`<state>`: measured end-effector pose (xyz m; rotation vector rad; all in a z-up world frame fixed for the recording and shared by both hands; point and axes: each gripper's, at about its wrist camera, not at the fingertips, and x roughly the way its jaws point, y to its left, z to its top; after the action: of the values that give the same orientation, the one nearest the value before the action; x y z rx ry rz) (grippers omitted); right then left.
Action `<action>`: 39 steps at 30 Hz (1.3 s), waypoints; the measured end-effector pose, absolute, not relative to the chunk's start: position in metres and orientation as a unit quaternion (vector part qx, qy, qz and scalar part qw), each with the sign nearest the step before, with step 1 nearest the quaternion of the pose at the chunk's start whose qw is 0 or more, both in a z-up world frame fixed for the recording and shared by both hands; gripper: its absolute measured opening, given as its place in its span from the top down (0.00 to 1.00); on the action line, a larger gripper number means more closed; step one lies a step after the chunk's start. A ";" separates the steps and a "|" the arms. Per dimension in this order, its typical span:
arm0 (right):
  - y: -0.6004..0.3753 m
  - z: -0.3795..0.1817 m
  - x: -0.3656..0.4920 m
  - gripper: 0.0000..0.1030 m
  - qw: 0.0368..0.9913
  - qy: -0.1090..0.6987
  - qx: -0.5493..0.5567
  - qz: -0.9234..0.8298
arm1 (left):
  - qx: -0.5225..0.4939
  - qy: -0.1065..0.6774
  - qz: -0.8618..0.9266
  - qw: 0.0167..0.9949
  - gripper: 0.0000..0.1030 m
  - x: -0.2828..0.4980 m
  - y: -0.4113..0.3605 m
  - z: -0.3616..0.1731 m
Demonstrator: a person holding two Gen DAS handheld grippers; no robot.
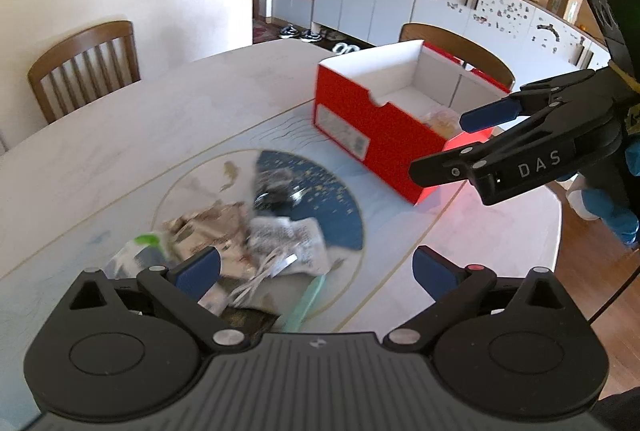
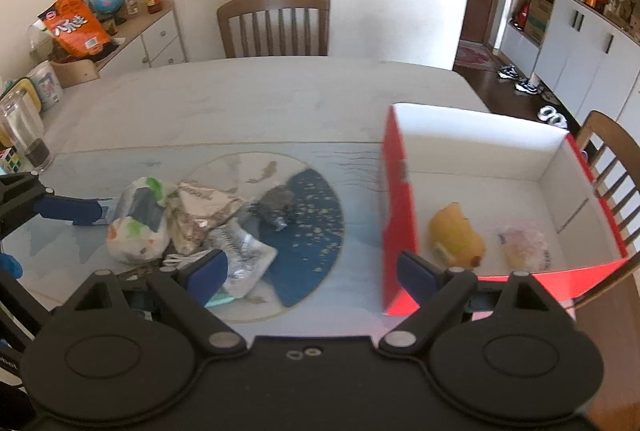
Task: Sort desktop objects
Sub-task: 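Withdraw both grippers from the box back over the table, then grasp the mint-green stick with the right gripper while the left gripper approaches the dark snack bar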
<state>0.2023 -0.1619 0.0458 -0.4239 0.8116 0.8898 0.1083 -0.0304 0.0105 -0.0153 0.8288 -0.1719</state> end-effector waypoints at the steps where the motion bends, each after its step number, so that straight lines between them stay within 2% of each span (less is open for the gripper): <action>1: -0.159 0.044 0.199 0.11 0.802 0.378 -0.198 0.419 | -0.004 0.401 -0.080 0.912 0.00 0.105 -0.027 0.009; 15: -0.132 0.011 0.166 0.11 0.787 0.385 -0.212 0.433 | -0.014 0.417 -0.042 0.908 0.00 0.076 0.016 -0.035; 32: -0.107 -0.034 0.148 0.12 0.782 0.417 -0.208 0.413 | 0.005 0.420 -0.061 0.906 0.00 0.075 0.024 -0.072; 39: -0.096 -0.054 0.148 0.15 0.794 0.436 -0.193 0.378 | -0.001 0.415 -0.076 0.907 0.01 0.079 0.028 -0.079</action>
<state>0.1479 -0.0965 -0.0536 -0.4147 0.9366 0.8138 0.0794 0.0280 -0.0787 -0.0016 0.8567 -0.1561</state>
